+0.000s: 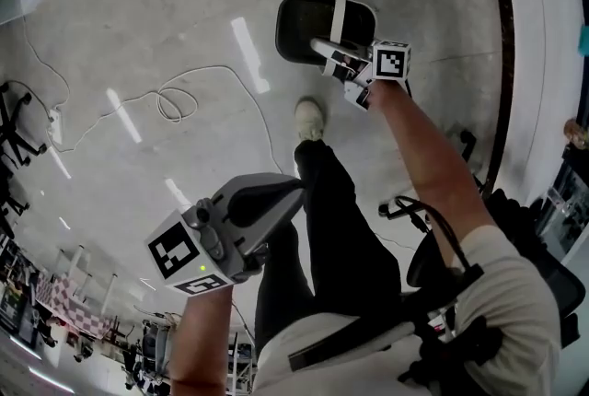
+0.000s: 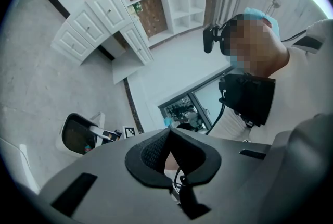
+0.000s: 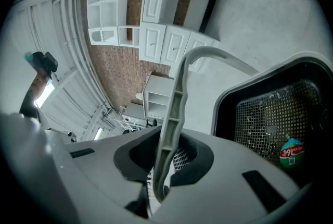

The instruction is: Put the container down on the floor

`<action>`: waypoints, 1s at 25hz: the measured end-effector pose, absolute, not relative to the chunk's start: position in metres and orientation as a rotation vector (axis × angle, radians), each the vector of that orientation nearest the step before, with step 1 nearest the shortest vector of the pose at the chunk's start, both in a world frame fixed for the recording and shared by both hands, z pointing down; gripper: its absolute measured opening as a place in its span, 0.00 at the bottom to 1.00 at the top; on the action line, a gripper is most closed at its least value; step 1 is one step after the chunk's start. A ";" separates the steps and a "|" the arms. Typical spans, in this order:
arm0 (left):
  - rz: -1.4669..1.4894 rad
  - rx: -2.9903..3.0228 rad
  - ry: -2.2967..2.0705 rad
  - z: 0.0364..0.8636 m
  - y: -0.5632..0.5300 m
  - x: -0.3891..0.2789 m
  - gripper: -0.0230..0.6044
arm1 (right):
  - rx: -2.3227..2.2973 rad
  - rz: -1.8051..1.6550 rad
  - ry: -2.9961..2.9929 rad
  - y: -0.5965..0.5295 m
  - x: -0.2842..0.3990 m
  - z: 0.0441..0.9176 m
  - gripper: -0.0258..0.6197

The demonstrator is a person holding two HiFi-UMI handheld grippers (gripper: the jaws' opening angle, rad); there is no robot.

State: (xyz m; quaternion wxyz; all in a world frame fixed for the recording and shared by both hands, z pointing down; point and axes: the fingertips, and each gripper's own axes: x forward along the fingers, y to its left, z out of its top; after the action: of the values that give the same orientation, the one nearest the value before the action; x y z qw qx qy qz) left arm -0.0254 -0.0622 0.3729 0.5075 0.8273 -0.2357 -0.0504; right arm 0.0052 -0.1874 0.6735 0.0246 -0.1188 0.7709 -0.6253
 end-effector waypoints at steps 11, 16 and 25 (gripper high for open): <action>-0.135 1.954 -0.569 0.409 -0.054 -0.030 0.05 | -0.320 -1.920 2.421 -0.176 -0.008 0.708 0.08; -0.147 1.948 -0.564 0.409 -0.057 -0.028 0.05 | -0.319 -1.900 2.450 -0.174 -0.008 0.708 0.08; -0.168 1.941 -0.564 0.407 -0.056 -0.030 0.05 | -0.264 -1.944 2.409 -0.173 -0.009 0.705 0.09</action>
State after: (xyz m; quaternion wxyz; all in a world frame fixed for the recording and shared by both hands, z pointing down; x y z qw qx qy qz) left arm -0.0299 -0.0558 0.4068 0.5283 0.8125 -0.2360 -0.0704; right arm -0.0093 -0.1730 0.7050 0.0175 -0.0851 0.7752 -0.6257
